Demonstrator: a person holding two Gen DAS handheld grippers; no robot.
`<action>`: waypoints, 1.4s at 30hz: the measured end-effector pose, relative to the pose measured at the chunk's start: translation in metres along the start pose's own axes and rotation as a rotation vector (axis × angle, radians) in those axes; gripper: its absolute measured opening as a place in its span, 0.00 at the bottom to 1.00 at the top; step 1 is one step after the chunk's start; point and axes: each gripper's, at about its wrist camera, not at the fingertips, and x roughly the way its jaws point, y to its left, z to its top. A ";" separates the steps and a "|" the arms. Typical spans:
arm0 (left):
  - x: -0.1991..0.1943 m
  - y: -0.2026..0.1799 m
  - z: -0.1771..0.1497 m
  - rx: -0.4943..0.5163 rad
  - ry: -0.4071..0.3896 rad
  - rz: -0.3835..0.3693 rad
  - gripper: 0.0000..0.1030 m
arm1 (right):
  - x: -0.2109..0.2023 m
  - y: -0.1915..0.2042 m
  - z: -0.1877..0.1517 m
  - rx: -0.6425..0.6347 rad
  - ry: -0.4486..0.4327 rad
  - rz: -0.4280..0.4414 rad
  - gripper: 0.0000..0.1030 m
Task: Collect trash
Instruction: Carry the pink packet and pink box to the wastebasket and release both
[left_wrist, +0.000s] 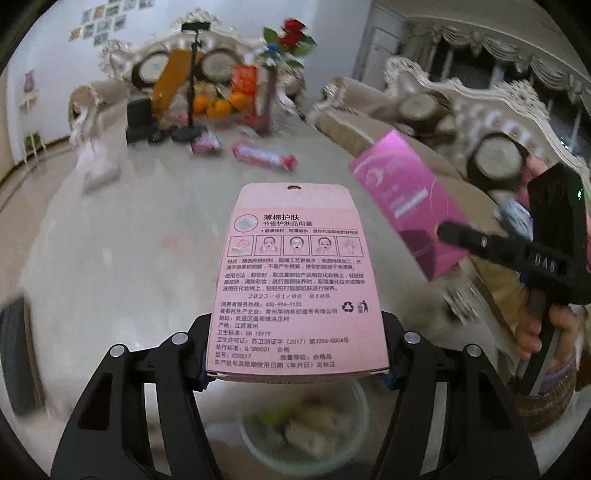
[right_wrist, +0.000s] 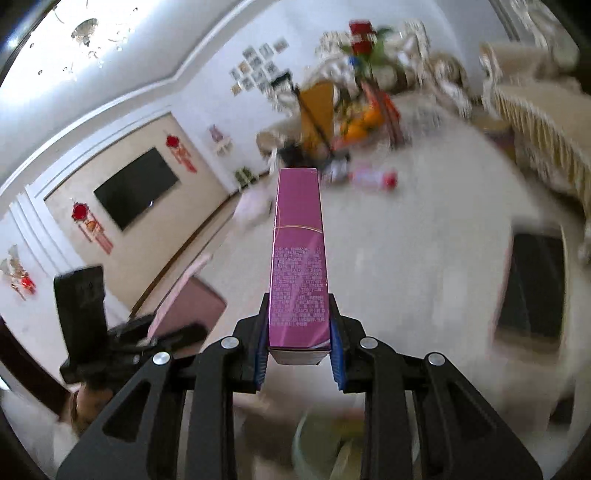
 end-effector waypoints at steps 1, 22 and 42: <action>-0.007 -0.007 -0.020 0.000 0.029 -0.004 0.61 | -0.007 0.003 -0.016 0.011 0.027 -0.016 0.25; 0.150 0.000 -0.190 -0.045 0.495 0.128 0.76 | 0.146 -0.039 -0.156 0.069 0.565 -0.333 0.25; 0.055 -0.010 -0.134 -0.103 0.221 0.228 0.94 | 0.087 0.000 -0.136 0.041 0.457 -0.423 0.86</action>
